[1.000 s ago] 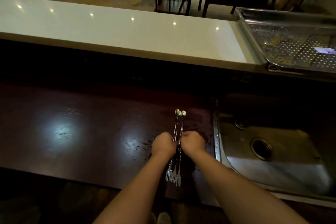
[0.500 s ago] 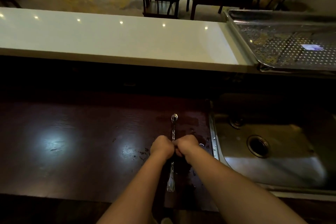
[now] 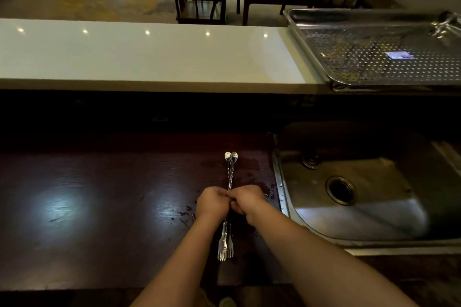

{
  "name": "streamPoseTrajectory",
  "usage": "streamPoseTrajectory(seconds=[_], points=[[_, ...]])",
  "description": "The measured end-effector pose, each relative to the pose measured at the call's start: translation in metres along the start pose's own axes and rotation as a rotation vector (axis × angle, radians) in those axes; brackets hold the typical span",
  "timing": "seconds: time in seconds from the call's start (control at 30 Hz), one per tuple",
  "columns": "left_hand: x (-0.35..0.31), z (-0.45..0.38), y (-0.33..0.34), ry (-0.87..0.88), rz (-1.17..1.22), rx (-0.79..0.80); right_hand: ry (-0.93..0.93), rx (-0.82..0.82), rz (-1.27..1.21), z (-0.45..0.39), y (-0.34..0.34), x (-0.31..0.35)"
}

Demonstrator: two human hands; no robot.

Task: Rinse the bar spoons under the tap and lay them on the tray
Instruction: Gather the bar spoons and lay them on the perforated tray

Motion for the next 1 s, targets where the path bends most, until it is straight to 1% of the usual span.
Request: streamPoseTrajectory(seconds=[0.17, 0.3, 0.53, 0.7, 0.9, 1.0], points=[[-0.009, 0.005, 0.011, 0.031, 0.15, 0.054, -0.015, 0.043, -0.12, -0.001, -0.011, 0.0], [-0.021, 0.008, 0.015, 0.089, 0.199, 0.041, -0.073, 0.08, -0.177, -0.002, -0.021, 0.007], [-0.08, 0.033, 0.025, 0.289, 0.297, -0.029, -0.25, 0.073, -0.359, 0.014, -0.066, 0.046], [-0.126, 0.058, 0.033, 0.409, 0.359, -0.081, -0.403, 0.101, -0.293, 0.05, -0.105, 0.084], [-0.209, 0.101, 0.053, 0.591, 0.336, -0.092, -0.561, 0.156, -0.213, 0.106, -0.169, 0.14], [-0.247, 0.118, 0.065, 0.627, 0.372, -0.076, -0.671, 0.168, -0.128, 0.133, -0.206, 0.171]])
Point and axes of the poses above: each hand's wrist, its own z-axis away from the middle knuckle, its own y-axis out of the palm, x = y × z, the point moved 10 cm from there along -z, towards the middle knuckle, and after that the axes turned 1 degree about z, right-handed, at the moved point
